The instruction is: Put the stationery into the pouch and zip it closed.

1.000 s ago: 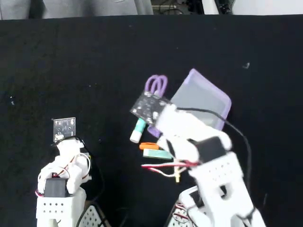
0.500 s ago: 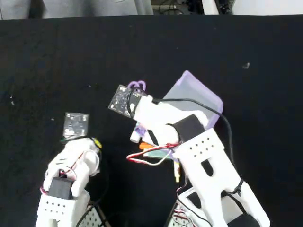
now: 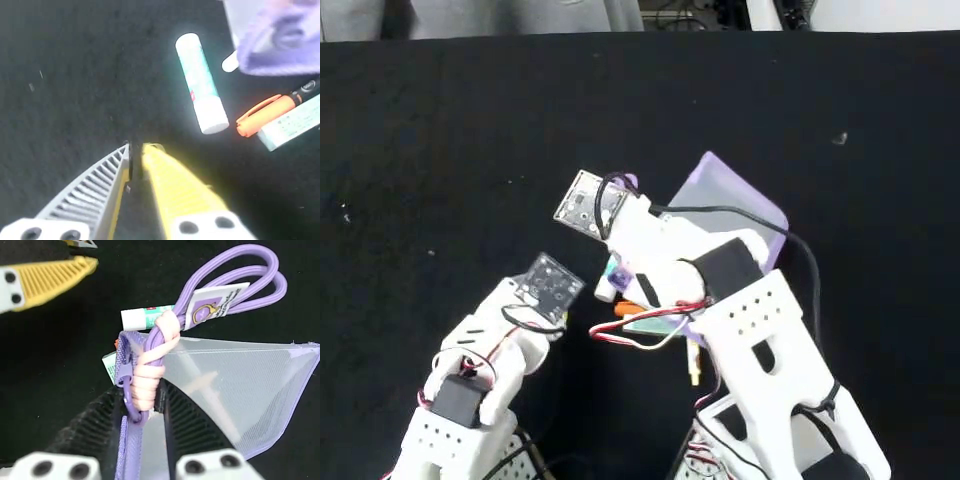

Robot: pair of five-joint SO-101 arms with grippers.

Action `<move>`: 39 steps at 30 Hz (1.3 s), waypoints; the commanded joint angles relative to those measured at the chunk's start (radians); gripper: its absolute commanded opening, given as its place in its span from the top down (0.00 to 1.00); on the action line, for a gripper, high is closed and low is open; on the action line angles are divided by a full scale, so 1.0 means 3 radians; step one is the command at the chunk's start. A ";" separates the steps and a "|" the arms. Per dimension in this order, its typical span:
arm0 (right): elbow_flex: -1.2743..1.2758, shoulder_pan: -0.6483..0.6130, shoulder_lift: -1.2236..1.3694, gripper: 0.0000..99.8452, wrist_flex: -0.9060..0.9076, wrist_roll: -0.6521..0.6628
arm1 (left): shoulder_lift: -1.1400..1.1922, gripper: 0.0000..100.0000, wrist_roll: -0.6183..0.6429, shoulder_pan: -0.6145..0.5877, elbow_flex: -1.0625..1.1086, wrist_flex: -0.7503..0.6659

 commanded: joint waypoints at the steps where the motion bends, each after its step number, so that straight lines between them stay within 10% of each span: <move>1: -0.0207 -0.0041 -0.0003 0.99 0.0020 -0.0031 | -0.0031 0.77 0.0077 -0.0023 -0.0079 -0.0118; 22: -0.0182 0.0199 0.0003 0.99 0.0020 -0.0005 | -0.0026 0.69 0.1514 -0.0018 -0.0862 -0.0113; 39: -0.0105 0.0189 0.0018 0.99 -0.0005 -0.0005 | -0.0020 0.69 0.1192 0.0294 -0.0161 -0.0839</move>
